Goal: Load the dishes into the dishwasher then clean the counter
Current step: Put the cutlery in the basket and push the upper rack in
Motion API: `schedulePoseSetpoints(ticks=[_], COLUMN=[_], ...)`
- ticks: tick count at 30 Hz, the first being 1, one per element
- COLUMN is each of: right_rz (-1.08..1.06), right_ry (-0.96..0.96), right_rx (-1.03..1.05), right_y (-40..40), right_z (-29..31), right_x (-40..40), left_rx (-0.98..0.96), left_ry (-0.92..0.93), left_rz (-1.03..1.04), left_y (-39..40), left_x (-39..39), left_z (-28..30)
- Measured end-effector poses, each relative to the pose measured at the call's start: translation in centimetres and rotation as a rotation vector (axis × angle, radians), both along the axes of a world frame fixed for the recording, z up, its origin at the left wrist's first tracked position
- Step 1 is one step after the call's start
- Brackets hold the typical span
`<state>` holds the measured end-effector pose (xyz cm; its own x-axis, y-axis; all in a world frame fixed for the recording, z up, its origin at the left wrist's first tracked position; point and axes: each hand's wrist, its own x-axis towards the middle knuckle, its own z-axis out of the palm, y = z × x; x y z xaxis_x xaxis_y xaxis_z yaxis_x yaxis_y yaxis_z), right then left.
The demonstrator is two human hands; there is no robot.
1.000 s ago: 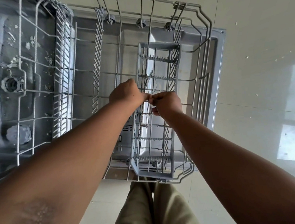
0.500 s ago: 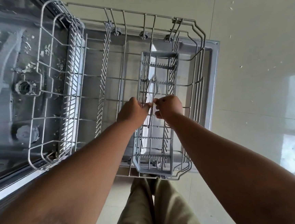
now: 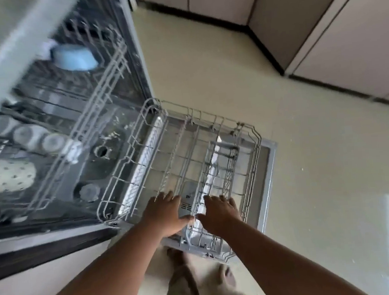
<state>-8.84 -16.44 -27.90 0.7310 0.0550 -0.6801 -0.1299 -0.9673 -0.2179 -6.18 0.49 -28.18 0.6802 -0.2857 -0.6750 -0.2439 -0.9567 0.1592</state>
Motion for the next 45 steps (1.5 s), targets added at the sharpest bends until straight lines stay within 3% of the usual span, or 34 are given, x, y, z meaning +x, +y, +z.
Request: schedulePoseSetpoints(ticks=[8,11,14,19,23,31,38,45], right_rz=[0.338,0.433,0.548,0.816,1.070,1.329,1.444,1.553], right_ry=[-0.144,-0.167,-0.201,-0.268,-0.380,-0.617,-0.629,-0.631], right_rx=[-0.016,-0.052,-0.084,-0.065,0.033,0.290,0.319,0.332], right_y=[1.8,1.9,3.7,12.7,22.1,37.3,48.6,55.6], right_z=[7.8,11.6,16.0,23.9,29.2,36.6,38.6,39.7], right_x=[-3.4,-5.6,-6.5,-8.0,-12.0,-20.9,-28.9,-30.9], left_rx=[0.057,0.087,0.083,0.057,0.109,0.302,0.407,0.411], left_ry=[-0.144,-0.133,-0.241,-0.520,-0.613,-0.831,-0.799,-0.739], left_rz=[0.284,0.333,0.367,0.420,0.607,1.028,1.337,1.403], left_y=[3.3,3.8,5.3,10.2,15.3,30.5,42.4,47.5], left_x=[-8.4,-13.0,-15.6,-20.2,-25.9,-38.9,-49.1,-51.2], left_z=[8.5,12.1,17.6,27.2,32.0,36.6,37.6,36.7])
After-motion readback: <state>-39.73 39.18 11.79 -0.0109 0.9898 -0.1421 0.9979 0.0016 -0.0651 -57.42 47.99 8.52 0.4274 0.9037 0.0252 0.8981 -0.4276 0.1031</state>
